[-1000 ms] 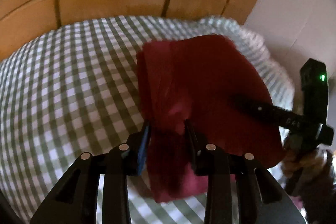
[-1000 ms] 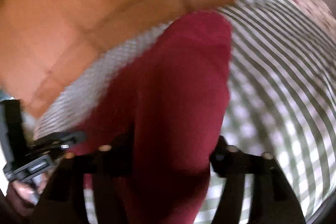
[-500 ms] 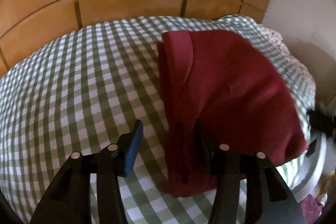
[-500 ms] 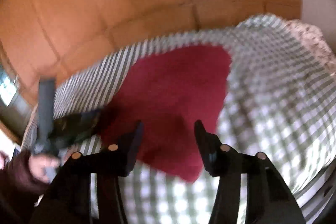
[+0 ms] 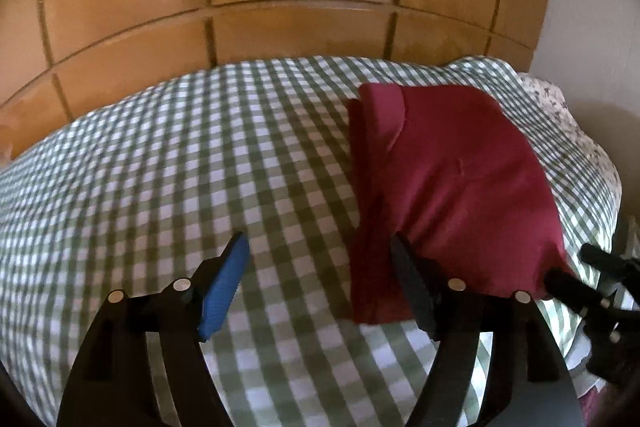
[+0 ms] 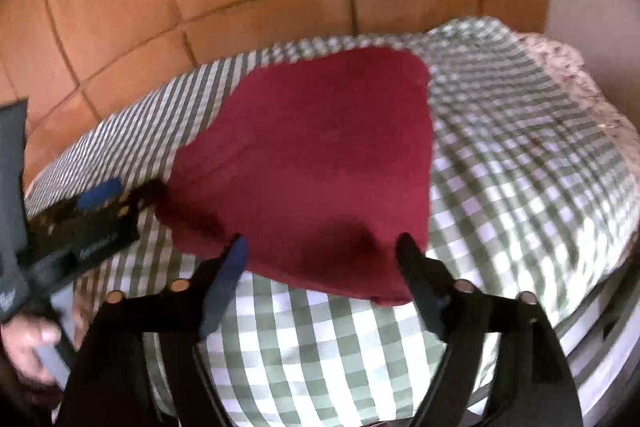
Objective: Fold small clothes
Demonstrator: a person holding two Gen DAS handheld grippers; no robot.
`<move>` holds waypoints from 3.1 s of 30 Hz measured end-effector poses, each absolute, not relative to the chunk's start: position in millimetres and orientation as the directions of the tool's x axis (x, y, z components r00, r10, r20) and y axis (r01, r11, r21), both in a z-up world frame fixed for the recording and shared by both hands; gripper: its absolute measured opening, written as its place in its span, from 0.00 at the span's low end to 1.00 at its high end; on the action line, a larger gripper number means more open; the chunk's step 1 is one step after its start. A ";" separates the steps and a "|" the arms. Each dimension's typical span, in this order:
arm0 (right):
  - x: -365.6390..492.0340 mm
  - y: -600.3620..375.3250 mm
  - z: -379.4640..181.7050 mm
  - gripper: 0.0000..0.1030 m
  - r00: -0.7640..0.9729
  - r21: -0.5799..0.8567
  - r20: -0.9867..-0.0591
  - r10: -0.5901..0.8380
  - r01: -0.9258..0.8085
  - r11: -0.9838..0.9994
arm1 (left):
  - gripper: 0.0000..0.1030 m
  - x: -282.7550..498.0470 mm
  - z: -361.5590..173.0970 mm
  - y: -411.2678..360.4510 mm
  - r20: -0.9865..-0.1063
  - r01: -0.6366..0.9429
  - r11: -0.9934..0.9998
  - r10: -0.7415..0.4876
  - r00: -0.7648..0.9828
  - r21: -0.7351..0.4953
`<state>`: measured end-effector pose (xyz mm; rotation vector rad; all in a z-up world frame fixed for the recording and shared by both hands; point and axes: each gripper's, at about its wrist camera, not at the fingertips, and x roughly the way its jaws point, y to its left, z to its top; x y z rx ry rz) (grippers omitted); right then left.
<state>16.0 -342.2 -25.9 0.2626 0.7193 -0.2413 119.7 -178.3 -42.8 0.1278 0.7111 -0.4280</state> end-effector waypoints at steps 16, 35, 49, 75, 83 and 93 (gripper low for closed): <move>-2.1 -304.2 -4.4 0.98 0.758 0.047 -0.561 -0.333 0.430 0.902 | 0.86 61.9 -7.5 -134.9 -0.533 0.330 0.943 -0.300 0.791 -0.040; -13.3 -297.3 -3.4 0.98 0.743 0.026 -0.543 -0.392 0.481 0.876 | 0.90 41.4 -1.0 -125.1 -0.503 0.310 0.950 -0.288 0.815 -0.040; -12.6 -298.8 -9.6 0.98 0.735 0.013 -0.554 -0.392 0.478 0.878 | 0.90 39.5 -9.7 -129.9 -0.527 0.327 0.945 -0.291 0.798 -0.026; -8.0 -294.4 -21.8 0.98 0.734 0.028 -0.578 -0.357 0.455 0.890 | 0.90 40.6 -15.9 -127.7 -0.542 0.324 0.946 -0.280 0.793 -0.014; -7.1 -293.0 -21.1 0.98 0.736 0.026 -0.576 -0.356 0.452 0.892 | 0.90 40.4 -15.1 -128.1 -0.545 0.325 0.946 -0.280 0.790 -0.015; -6.8 -292.9 -21.2 0.98 0.736 0.034 -0.579 -0.350 0.452 0.892 | 0.93 41.1 -13.1 -125.7 -0.551 0.329 0.944 -0.280 0.786 -0.011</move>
